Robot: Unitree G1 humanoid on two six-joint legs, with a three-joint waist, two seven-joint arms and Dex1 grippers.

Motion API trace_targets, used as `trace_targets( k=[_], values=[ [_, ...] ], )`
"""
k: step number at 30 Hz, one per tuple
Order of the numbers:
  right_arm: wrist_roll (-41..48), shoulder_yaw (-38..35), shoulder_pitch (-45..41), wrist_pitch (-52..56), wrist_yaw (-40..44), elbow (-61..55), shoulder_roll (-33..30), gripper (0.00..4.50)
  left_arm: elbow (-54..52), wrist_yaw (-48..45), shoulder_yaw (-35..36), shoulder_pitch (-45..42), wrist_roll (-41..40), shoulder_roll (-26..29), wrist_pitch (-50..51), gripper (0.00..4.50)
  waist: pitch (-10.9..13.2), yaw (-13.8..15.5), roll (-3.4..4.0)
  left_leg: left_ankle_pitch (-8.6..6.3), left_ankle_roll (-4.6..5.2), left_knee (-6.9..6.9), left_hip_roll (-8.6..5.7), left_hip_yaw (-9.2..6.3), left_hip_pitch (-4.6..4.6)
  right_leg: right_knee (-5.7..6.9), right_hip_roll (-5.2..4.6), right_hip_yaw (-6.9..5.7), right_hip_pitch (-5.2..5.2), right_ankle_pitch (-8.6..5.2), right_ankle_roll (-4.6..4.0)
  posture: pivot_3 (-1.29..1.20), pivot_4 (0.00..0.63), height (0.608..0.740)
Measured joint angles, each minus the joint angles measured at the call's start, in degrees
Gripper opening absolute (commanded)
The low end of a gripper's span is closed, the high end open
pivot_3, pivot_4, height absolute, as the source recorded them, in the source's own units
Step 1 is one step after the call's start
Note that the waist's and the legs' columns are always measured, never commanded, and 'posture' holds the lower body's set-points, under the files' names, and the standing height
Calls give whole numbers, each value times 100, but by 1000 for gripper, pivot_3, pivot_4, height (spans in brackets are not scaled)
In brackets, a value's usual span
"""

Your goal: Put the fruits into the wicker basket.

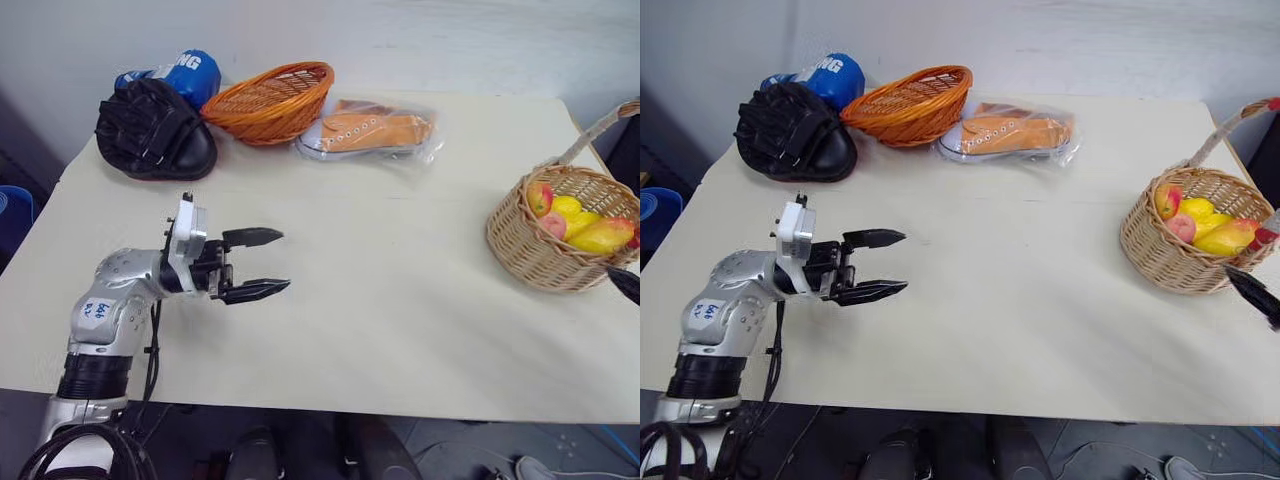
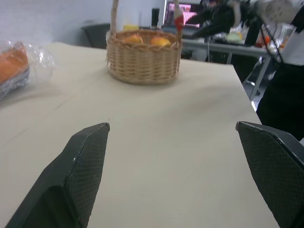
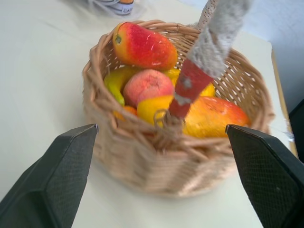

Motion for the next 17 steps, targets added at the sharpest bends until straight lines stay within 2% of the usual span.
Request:
trace_targets(
  k=[2,5,7,9,11,14,17],
  values=[
    [38,-165,641,-448,654,-372,78,4469,9,-11,10,177,214,142,-211,4500,0,-19,0,-1,1,-4,0,-1,5,0,0,0,6,0,0,0,150,740],
    [232,-135,1195,-578,1149,-915,386,4469,54,60,90,437,457,210,-456,4500,1,-29,-1,-7,5,-2,1,-4,5,0,-3,-2,7,0,0,0,150,740],
    [282,268,1430,-750,1347,-1481,662,4469,57,206,173,737,686,226,-738,4500,0,-41,-2,-9,3,-4,5,-5,6,1,-3,-2,7,1,-1,0,150,740],
    [273,968,1436,-894,1451,-1883,853,4469,70,358,185,1026,957,232,-1028,4500,-1,-46,-5,-11,3,-3,7,-4,5,1,-4,-5,6,3,-5,0,150,740],
    [263,1590,1090,-900,1400,-2090,917,4469,82,405,166,1211,1091,284,-1072,4500,-1,-46,-6,-13,7,2,6,0,4,2,-10,-6,3,7,-10,0,150,740],
    [194,2559,-42,-867,1188,-2255,905,4469,56,547,183,1296,1186,306,-1109,4500,0,-22,-8,-11,12,4,3,0,3,3,-15,-10,0,11,-16,0,150,740],
    [-101,3356,-1043,-1017,1045,-1954,1084,4469,32,833,188,1264,1285,146,-1209,4500,-1,22,-8,-12,11,2,2,-8,0,2,-14,-20,-2,9,-19,0,150,740]
  ],
)
